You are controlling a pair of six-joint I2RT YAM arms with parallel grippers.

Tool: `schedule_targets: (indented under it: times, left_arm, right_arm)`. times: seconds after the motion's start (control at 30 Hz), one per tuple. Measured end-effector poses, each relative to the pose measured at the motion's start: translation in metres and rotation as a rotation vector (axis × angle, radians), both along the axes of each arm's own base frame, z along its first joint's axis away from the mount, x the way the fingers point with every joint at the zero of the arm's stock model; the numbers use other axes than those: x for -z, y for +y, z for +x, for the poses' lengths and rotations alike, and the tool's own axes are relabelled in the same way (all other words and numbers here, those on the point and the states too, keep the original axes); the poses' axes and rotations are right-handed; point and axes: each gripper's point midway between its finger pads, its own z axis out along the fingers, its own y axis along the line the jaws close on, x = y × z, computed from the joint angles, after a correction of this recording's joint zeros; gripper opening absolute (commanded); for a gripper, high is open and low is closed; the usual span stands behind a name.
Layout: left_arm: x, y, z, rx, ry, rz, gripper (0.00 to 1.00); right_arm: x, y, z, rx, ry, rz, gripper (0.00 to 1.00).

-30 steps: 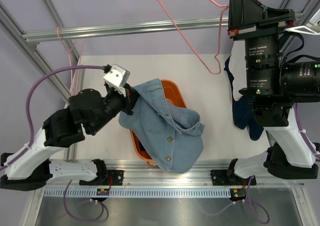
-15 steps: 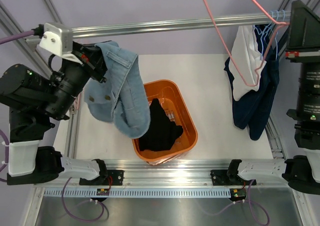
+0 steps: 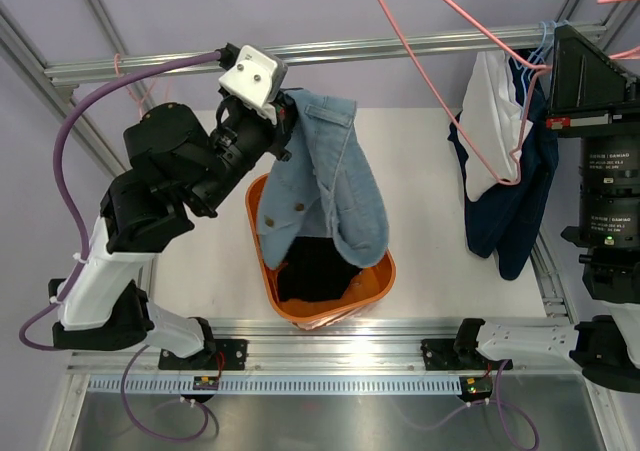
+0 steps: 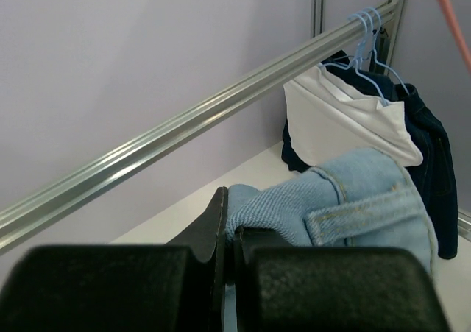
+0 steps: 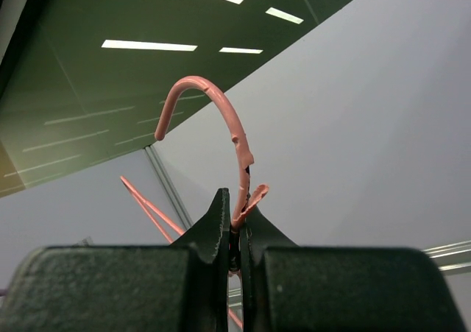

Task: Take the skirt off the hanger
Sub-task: Place the skirt in the bin.

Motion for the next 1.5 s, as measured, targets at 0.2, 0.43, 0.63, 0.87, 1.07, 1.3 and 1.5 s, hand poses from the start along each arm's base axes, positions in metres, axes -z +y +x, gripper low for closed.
schedule_targets:
  times: [0.2, 0.43, 0.63, 0.87, 1.07, 1.3, 1.5]
  left_arm:
    - [-0.009, -0.002, 0.001, 0.022, -0.03, -0.015, 0.0]
    - [0.008, -0.009, 0.008, 0.029, -0.014, 0.009, 0.0]
    - [0.038, -0.009, 0.016, 0.018, 0.034, 0.053, 0.0]
    - [0.089, -0.006, 0.006, 0.068, 0.105, 0.041, 0.0]
    - [0.182, -0.022, -0.007, 0.148, 0.27, 0.079, 0.0]
    - [0.275, -0.049, -0.002, 0.268, 0.527, 0.045, 0.0]
    - [0.354, -0.049, 0.023, 0.261, 0.758, -0.03, 0.12]
  right_arm:
    - [0.0, -0.011, -0.005, 0.007, -0.004, 0.004, 0.0]
    - [0.0, -0.028, -0.012, 0.024, -0.013, 0.02, 0.0]
    - [0.006, -0.027, -0.01, 0.033, 0.0, 0.008, 0.0]
    - [0.01, -0.023, -0.007, 0.033, 0.006, -0.004, 0.0]
    - [0.014, -0.022, -0.006, 0.033, 0.022, -0.016, 0.0]
    - [0.022, -0.017, -0.005, 0.02, 0.049, -0.048, 0.0]
    - [0.033, -0.009, -0.001, 0.002, 0.089, -0.098, 0.0]
